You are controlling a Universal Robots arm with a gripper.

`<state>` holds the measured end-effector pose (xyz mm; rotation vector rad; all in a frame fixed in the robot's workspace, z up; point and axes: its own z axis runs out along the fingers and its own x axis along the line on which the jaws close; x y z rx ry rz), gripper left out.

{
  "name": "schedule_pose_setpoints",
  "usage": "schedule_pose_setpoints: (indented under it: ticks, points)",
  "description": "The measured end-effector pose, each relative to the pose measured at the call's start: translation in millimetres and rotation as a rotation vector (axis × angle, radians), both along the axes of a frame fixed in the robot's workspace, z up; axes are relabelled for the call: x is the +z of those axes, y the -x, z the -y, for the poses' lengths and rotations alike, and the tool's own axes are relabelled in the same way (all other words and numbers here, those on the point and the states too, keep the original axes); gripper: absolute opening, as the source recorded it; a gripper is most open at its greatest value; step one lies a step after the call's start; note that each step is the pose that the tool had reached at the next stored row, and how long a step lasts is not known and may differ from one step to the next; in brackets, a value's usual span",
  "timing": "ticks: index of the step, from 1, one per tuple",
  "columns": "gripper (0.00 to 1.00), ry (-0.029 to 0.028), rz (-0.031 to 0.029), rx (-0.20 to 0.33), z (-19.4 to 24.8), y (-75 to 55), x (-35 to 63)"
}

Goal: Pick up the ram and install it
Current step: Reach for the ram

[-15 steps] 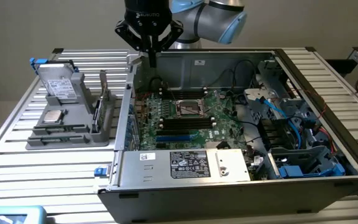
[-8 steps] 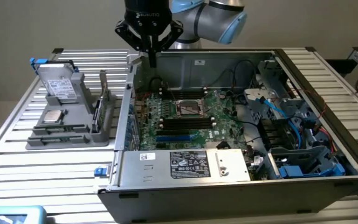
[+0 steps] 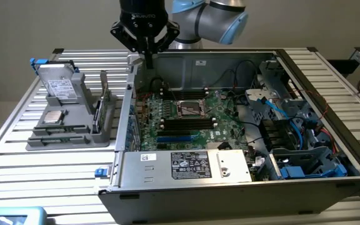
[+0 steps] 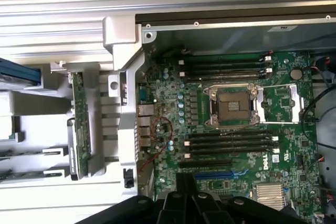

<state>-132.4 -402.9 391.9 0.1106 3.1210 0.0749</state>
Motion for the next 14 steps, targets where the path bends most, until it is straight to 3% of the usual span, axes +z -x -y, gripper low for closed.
schedule_pose_setpoints:
  ticks: [8, 11, 14]
  points:
    - [0.11, 0.0000, -0.0010, 0.000, 2.4, 34.5, -2.4]
    - [0.11, 0.0000, -0.0082, 0.000, 2.6, 46.6, -4.5]
    - [0.11, 0.0000, -0.0222, 0.000, 2.5, 56.1, -7.5]
